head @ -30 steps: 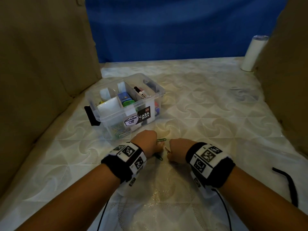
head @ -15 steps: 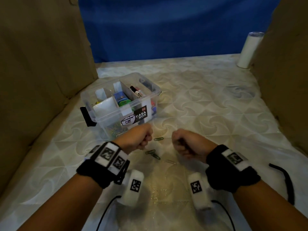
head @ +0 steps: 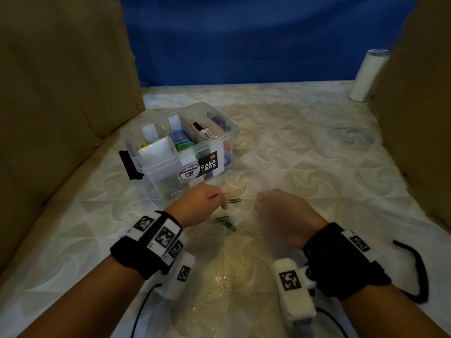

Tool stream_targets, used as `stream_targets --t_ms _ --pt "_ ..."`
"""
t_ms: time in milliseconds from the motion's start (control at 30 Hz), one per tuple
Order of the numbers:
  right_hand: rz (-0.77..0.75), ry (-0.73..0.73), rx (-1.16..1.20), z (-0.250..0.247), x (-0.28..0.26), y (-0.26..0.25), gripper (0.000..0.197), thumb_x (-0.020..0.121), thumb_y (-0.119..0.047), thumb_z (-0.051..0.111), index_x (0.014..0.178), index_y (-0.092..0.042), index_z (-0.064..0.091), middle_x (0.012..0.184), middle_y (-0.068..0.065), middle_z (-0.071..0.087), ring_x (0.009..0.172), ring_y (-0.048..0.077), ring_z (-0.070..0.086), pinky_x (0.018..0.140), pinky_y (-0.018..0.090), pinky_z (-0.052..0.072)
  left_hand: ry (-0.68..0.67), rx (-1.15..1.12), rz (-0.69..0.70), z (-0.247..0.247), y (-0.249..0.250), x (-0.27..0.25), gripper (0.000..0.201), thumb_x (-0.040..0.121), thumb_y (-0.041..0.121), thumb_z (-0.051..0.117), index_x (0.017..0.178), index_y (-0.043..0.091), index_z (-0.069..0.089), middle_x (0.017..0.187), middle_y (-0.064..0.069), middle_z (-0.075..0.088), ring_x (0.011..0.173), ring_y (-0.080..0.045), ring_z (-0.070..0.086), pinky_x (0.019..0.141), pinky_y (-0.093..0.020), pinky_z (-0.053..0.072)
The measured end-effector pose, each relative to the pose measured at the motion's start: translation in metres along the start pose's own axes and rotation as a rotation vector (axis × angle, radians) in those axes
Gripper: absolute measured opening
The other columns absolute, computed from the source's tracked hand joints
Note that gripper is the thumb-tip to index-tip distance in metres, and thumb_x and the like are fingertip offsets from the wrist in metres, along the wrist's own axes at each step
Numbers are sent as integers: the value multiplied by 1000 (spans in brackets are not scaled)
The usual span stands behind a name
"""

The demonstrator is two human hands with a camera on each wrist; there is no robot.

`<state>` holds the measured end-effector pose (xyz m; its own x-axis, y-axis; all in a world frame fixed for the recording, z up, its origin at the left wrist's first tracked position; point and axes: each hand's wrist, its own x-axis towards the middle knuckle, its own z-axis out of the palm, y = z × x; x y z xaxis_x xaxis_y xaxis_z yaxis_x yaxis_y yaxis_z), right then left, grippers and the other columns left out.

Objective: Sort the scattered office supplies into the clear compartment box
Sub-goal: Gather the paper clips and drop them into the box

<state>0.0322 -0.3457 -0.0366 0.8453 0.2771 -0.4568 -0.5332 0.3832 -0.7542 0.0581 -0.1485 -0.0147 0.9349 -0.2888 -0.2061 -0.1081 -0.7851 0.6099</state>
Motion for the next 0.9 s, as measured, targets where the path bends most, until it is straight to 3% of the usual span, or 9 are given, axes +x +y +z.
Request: stream_targets --t_ms 100,200,300,400,467,600,700,833,900 --pt "15 28 -75 3 -3 0 26 96 -28 42 72 -18 46 58 -1 38 41 7 30 30 13 18 -57 280 18 2 -5 3 34 101 26 33 107 16 64 109 1 64 92 -13 55 77 -25 37" --pt "-50 108 -590 8 -5 -1 36 97 -36 46 64 -20 43 51 -6 37 40 7 29 36 17 24 -174 442 2 11 -6 4 27 101 24 29 118 9 45 104 -11 61 93 -27 56 75 -33 39" --pt "-92 119 -1331 12 -1 5 22 97 -35 48 85 -17 50 77 -3 53 67 11 48 58 22 36 -268 504 -48 21 -5 2 37 100 25 30 132 6 29 118 -21 58 108 -34 56 85 -39 43" --pt "42 141 -1627 19 2 13 30 93 -39 52 110 -16 47 107 6 59 88 17 48 77 30 40 -304 506 -82 26 -8 8 45 100 27 32 137 3 24 127 -22 54 114 -35 54 92 -41 44" --pt "70 149 -1700 21 5 18 35 93 -38 51 117 -13 46 117 9 58 94 20 50 81 33 40 -306 539 -80 26 -9 11 42 100 26 33 134 2 28 127 -20 55 113 -34 55 91 -40 44" --pt "64 143 -1730 23 6 22 31 96 -34 46 117 -11 48 120 10 57 98 23 53 80 32 40 -301 647 -18 23 -4 11 40 101 26 28 133 1 34 130 -20 53 118 -34 52 95 -39 42" --pt "71 143 -1756 28 4 22 33 94 -34 46 116 -9 50 113 10 58 92 23 53 79 33 42 -274 708 54 21 -3 10 34 100 24 31 125 3 42 119 -15 60 107 -30 57 80 -32 40" --pt "75 106 -1643 23 5 15 20 93 -37 45 91 -17 48 92 2 51 82 17 49 76 30 41 -192 575 72 10 -6 8 29 102 25 30 113 3 46 84 -6 55 83 -26 53 70 -29 34" --pt "58 61 -1475 17 3 9 26 92 -37 39 73 -19 43 77 -3 49 66 9 45 72 30 43 -144 398 19 3 -6 9 23 102 22 30 100 7 46 79 -3 47 82 -25 51 66 -27 33"
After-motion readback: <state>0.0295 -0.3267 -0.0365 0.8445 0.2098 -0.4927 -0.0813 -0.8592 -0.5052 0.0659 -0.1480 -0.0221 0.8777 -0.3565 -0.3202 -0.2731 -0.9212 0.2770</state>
